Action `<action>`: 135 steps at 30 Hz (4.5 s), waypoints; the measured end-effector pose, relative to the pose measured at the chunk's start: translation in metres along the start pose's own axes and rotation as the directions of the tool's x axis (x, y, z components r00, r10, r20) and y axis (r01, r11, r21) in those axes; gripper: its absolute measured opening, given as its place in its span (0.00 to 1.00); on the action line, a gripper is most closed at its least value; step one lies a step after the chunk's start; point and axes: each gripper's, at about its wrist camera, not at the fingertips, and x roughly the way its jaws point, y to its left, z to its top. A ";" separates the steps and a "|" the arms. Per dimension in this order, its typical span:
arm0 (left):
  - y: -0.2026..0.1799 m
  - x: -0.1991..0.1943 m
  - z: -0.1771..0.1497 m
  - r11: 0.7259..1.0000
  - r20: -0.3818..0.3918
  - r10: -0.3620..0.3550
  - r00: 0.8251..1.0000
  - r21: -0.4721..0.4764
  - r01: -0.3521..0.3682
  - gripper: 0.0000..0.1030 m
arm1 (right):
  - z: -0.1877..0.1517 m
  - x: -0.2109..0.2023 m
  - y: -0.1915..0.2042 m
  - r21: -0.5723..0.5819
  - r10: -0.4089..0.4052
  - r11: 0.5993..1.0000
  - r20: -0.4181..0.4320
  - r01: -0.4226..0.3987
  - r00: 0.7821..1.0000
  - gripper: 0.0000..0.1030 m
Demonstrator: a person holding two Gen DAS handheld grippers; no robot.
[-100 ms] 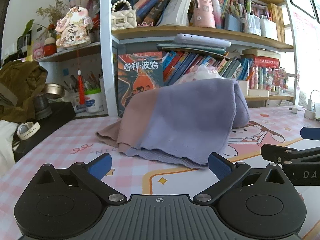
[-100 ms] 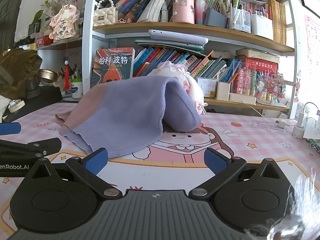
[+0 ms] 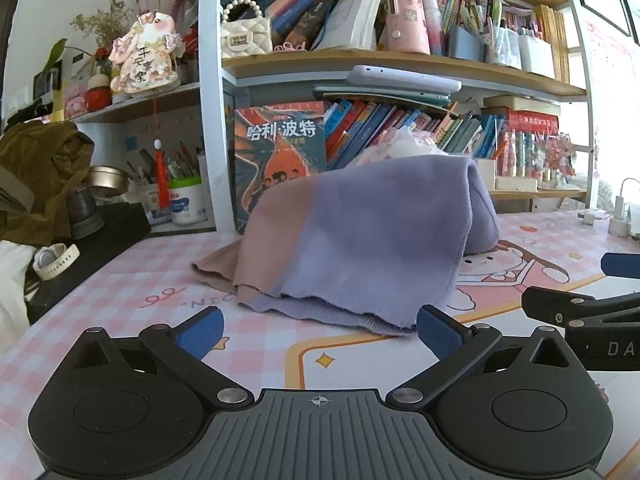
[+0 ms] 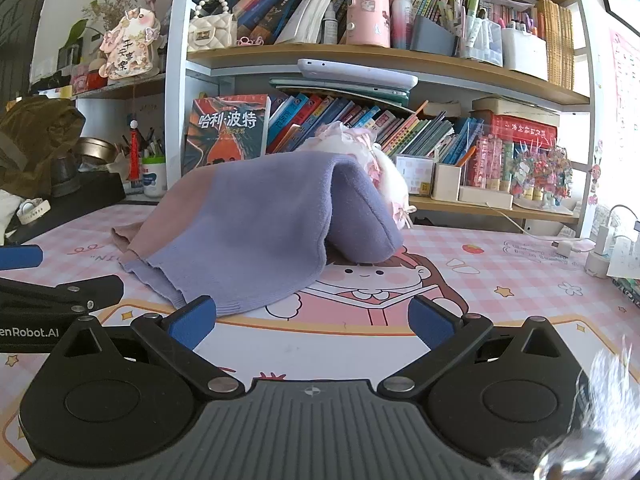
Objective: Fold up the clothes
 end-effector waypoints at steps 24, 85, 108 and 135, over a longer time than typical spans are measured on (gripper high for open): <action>-0.002 0.001 0.002 1.000 -0.012 0.006 1.000 0.018 -0.005 1.00 | 0.000 -0.001 -0.001 0.002 0.000 1.000 0.008 0.000 1.000 1.00; -0.003 0.000 -0.001 1.000 -0.001 0.022 1.000 0.021 -0.022 1.00 | 0.001 -0.003 -0.003 0.009 0.011 1.000 0.013 -0.011 1.000 1.00; -0.008 0.004 0.000 0.997 -0.024 -0.047 0.999 0.056 0.048 1.00 | -0.001 -0.007 -0.008 0.038 0.025 0.999 0.037 -0.026 0.999 1.00; -0.037 0.001 -0.005 0.972 -0.043 -0.057 0.997 0.227 0.065 1.00 | 0.054 0.089 -0.074 0.409 0.390 0.843 -0.016 -0.350 0.921 0.92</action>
